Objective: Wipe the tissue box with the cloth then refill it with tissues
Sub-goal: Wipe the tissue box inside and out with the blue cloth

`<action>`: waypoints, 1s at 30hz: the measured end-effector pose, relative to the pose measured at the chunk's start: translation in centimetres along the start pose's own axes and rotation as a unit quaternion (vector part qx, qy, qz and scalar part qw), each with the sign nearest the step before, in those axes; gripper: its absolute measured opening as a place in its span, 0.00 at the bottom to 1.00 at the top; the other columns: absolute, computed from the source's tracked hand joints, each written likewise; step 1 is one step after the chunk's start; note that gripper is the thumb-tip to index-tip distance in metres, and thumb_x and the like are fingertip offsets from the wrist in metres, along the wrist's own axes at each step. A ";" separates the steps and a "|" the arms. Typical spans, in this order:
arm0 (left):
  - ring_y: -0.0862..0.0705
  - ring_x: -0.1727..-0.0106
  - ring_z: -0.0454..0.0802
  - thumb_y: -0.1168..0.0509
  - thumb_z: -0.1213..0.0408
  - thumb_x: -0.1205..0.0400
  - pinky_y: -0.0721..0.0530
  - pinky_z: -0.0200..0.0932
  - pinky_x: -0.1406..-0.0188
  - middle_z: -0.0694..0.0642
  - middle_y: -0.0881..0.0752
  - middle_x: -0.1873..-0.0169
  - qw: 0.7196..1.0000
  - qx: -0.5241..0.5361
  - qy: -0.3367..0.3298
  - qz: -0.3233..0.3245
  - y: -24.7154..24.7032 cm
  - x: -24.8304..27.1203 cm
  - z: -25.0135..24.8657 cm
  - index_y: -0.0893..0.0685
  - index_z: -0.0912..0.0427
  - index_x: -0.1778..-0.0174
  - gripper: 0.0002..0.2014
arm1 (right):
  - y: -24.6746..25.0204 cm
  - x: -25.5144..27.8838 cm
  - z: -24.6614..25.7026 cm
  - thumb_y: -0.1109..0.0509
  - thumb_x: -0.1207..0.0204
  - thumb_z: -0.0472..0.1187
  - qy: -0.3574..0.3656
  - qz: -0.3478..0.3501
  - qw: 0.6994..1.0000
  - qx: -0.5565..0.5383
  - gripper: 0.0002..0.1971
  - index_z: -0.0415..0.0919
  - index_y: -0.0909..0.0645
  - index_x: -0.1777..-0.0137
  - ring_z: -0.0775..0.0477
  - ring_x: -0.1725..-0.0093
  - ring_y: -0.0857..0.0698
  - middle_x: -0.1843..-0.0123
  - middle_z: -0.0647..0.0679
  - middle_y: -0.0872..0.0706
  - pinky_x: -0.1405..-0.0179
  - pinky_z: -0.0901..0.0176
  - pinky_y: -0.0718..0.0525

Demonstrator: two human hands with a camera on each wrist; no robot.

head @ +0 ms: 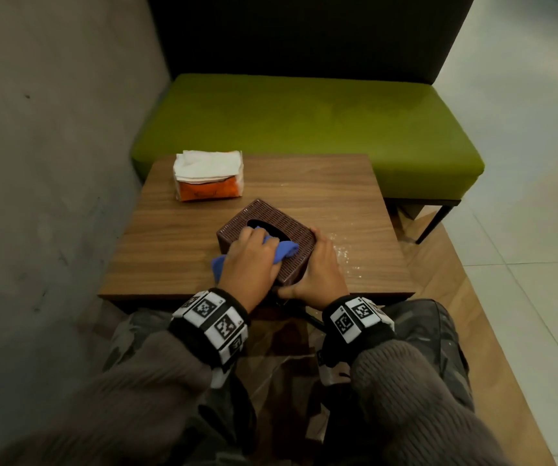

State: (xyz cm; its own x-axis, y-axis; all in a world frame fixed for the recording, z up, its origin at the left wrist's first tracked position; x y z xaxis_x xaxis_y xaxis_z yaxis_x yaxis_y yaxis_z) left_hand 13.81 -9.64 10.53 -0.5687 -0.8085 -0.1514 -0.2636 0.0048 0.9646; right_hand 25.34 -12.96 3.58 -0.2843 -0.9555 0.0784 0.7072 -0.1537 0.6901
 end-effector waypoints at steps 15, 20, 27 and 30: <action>0.27 0.41 0.56 0.37 0.64 0.21 0.27 0.51 0.42 0.57 0.19 0.47 0.997 0.016 -0.051 0.063 -0.6 -1.9 0.6 0.18 0.59 0.41 0.14 | 0.6 -0.3 0.2 0.12 0.51 0.53 -0.004 0.032 0.999 0.038 0.69 0.41 0.55 0.16 0.47 0.20 0.36 0.21 0.47 0.38 0.20 0.38 0.38; 0.27 0.42 0.53 0.37 0.64 0.21 0.26 0.50 0.42 0.55 0.20 0.46 0.994 0.048 -0.066 0.074 -1.0 -1.1 0.2 0.18 0.56 0.38 0.15 | 1.0 -0.3 -0.1 0.12 0.52 0.52 -0.004 0.053 0.997 0.054 0.68 0.44 0.53 0.17 0.47 0.22 0.33 0.22 0.48 0.37 0.20 0.37 0.37; 0.26 0.42 0.55 0.33 0.66 0.22 0.25 0.52 0.49 0.54 0.17 0.46 0.990 0.025 -0.082 0.112 0.9 -0.5 4.9 0.15 0.53 0.39 0.15 | 1.3 -1.8 0.6 0.12 0.57 0.52 0.026 0.176 0.982 0.066 0.69 0.51 0.52 0.17 0.43 0.22 0.33 0.21 0.48 0.35 0.21 0.29 0.39; 0.26 0.43 0.56 0.35 0.65 0.22 0.24 0.53 0.47 0.55 0.17 0.49 0.995 0.023 -0.048 0.082 0.8 0.1 4.0 0.16 0.55 0.40 0.14 | 1.5 -2.1 0.4 0.13 0.47 0.45 0.011 0.187 0.978 0.086 0.69 0.51 0.59 0.14 0.38 0.21 0.32 0.18 0.47 0.41 0.24 0.28 0.34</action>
State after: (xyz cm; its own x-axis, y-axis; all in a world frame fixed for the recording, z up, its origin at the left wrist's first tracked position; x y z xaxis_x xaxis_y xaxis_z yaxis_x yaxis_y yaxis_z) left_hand 10.45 -7.35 10.43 -0.6784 -0.7346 -0.0144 -0.1953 0.1613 0.9674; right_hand 26.70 -11.10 4.73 -0.0110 -0.9419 0.3357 0.6388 0.2516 0.7270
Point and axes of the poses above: each hand's wrist, its own x-axis away from the middle knuckle, its own y-axis out of the back of the hand, z = x × y, the point moved 8 cm from there along -x, towards the middle knuckle
